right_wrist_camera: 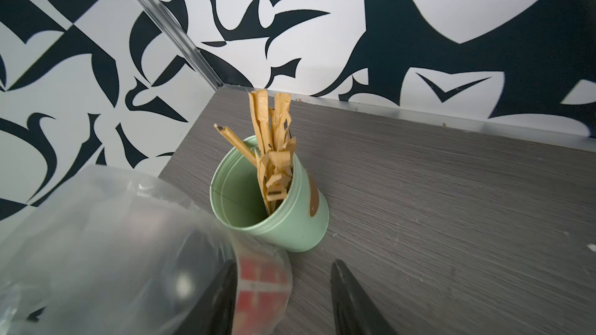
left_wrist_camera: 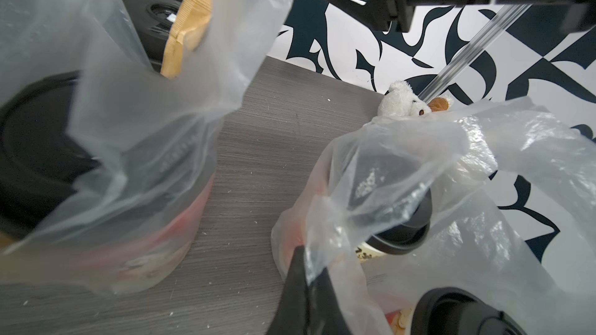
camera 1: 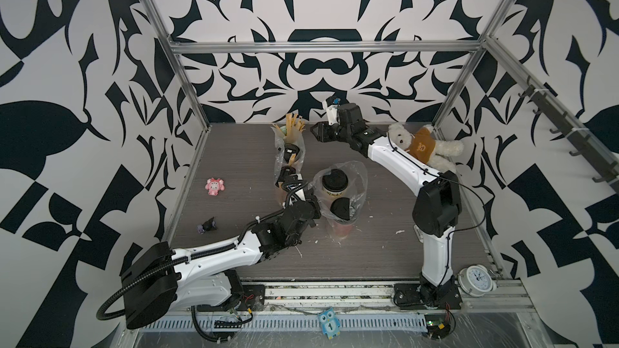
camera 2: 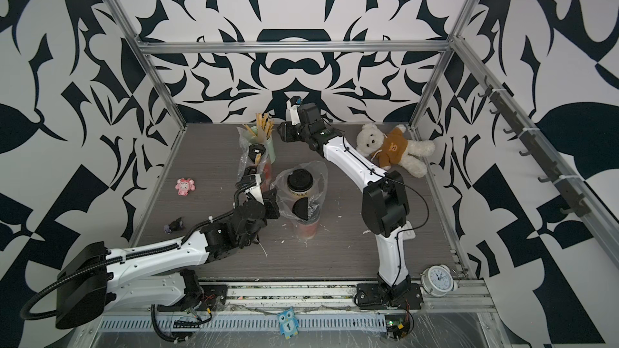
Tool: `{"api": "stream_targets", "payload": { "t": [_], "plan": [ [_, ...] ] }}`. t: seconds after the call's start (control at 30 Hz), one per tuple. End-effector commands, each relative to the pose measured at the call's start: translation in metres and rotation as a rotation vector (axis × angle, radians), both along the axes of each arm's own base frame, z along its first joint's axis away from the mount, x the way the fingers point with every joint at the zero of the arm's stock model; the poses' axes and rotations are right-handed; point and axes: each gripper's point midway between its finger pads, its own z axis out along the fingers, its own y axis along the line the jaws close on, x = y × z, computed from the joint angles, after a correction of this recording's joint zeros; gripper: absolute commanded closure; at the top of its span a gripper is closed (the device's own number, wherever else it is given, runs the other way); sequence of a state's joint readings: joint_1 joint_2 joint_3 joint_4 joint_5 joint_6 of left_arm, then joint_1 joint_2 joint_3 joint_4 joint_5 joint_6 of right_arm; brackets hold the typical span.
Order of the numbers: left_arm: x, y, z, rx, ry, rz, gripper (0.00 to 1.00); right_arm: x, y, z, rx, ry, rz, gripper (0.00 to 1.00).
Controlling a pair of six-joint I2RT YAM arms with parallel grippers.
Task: Pack milk tea into plastic carrier bags
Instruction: Place the milk tea cup in the plastic carrier bag, then pick up the straw from the container.
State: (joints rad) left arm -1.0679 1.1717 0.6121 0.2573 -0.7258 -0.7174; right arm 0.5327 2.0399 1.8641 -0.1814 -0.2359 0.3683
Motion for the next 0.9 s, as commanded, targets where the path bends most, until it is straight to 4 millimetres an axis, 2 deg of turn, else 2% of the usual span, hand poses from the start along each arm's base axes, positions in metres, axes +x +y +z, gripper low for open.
{"api": "stream_targets", "payload": {
  "t": [0.0,0.17,0.3,0.43,0.63,0.77,0.87],
  "plan": [
    [0.001,0.001,0.003,-0.006,-0.007,0.014,1.00,0.010,0.013,0.066,0.176,-0.133,0.032,0.51],
    [0.002,0.000,0.002,0.006,-0.004,0.012,1.00,0.023,0.021,0.060,0.211,-0.127,0.038,0.52],
    [0.003,-0.001,0.003,0.008,-0.005,0.011,1.00,0.033,0.031,0.055,0.252,-0.115,0.057,0.62],
    [0.003,-0.002,0.003,0.010,-0.003,0.008,1.00,0.041,0.037,0.049,0.274,-0.103,0.055,0.63],
    [0.003,-0.002,0.002,0.012,-0.002,0.010,1.00,0.048,0.044,0.039,0.283,-0.076,0.057,0.65],
    [0.003,-0.002,0.003,0.009,-0.001,0.011,1.00,0.051,0.046,0.036,0.283,-0.068,0.057,0.74],
    [0.003,-0.001,0.003,0.009,-0.001,0.012,1.00,0.051,0.048,0.033,0.279,-0.056,0.061,0.76]
  ]
}}
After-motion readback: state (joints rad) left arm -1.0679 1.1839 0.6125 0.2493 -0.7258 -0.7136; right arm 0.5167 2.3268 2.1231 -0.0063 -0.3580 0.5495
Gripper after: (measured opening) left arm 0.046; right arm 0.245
